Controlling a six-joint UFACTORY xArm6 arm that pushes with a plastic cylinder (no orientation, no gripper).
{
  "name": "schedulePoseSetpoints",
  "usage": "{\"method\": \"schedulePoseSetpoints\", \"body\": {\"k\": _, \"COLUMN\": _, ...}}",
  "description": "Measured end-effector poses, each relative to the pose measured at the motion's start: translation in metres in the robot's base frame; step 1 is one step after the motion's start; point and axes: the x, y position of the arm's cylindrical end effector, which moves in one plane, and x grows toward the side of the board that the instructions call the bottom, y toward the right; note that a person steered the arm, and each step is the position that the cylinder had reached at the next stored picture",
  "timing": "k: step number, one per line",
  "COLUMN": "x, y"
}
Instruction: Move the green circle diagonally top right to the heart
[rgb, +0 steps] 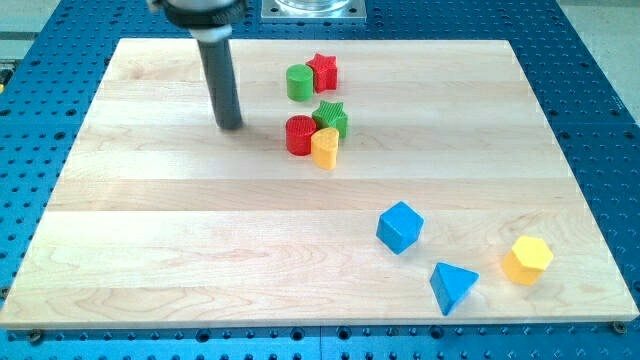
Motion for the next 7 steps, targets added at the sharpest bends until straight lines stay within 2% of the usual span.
{"method": "schedulePoseSetpoints", "body": {"k": 1, "x": -0.049, "y": 0.009}}
{"method": "schedulePoseSetpoints", "body": {"k": 4, "x": -0.042, "y": 0.194}}
{"method": "schedulePoseSetpoints", "body": {"k": 5, "x": -0.063, "y": 0.149}}
{"method": "schedulePoseSetpoints", "body": {"k": 6, "x": -0.056, "y": 0.116}}
{"method": "schedulePoseSetpoints", "body": {"k": 7, "x": -0.021, "y": 0.154}}
